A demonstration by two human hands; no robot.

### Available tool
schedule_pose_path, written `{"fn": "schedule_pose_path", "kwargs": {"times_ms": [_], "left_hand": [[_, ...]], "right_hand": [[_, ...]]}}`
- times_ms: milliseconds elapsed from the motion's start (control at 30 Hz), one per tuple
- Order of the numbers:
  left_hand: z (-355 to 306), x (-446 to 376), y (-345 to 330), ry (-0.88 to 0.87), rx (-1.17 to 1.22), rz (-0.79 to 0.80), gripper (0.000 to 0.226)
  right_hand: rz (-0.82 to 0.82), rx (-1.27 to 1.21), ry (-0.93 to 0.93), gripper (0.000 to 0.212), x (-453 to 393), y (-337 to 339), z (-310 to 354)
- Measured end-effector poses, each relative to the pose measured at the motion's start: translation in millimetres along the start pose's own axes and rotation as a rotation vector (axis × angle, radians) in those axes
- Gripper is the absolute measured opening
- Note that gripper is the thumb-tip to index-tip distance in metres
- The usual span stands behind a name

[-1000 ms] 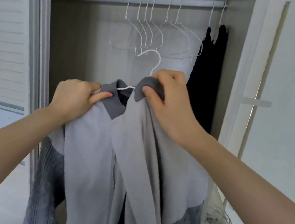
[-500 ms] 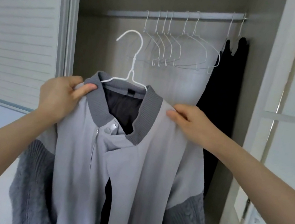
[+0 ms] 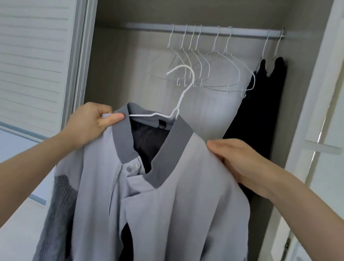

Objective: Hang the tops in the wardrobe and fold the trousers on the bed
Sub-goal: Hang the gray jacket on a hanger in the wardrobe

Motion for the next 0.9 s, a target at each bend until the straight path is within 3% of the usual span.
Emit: {"fn": "schedule_pose_path", "kwargs": {"times_ms": [200, 367, 500, 667, 900], "left_hand": [[-4, -15, -28, 0.106, 0.308, 0.014, 0.050], [-25, -34, -49, 0.135, 0.418, 0.033, 0.041], [-53, -55, -79, 0.088, 0.308, 0.131, 0.031], [-102, -68, -134, -0.048, 0.212, 0.314, 0.032], [-162, -102, -209, -0.075, 0.360, 0.422, 0.018]], "right_hand": [[0.073, 0.007, -0.066, 0.032, 23, 18, -3], [-0.131, -0.136, 0.082, 0.029, 39, 36, 15], [-0.255, -0.177, 0.109, 0.030, 50, 49, 32], [-0.402, -0.076, 0.106, 0.036, 55, 64, 47], [-0.579, 0.072, 0.118, 0.045, 36, 82, 55]]}}
Point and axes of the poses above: each hand's wrist, its own x-axis away from the middle knuckle, its own y-axis out of the back of the hand, z = x × y, the point moved 4 cm from there along -x, towards the middle knuckle, and after that the axes turned 5 degrees about y, right-handed, at the moved point
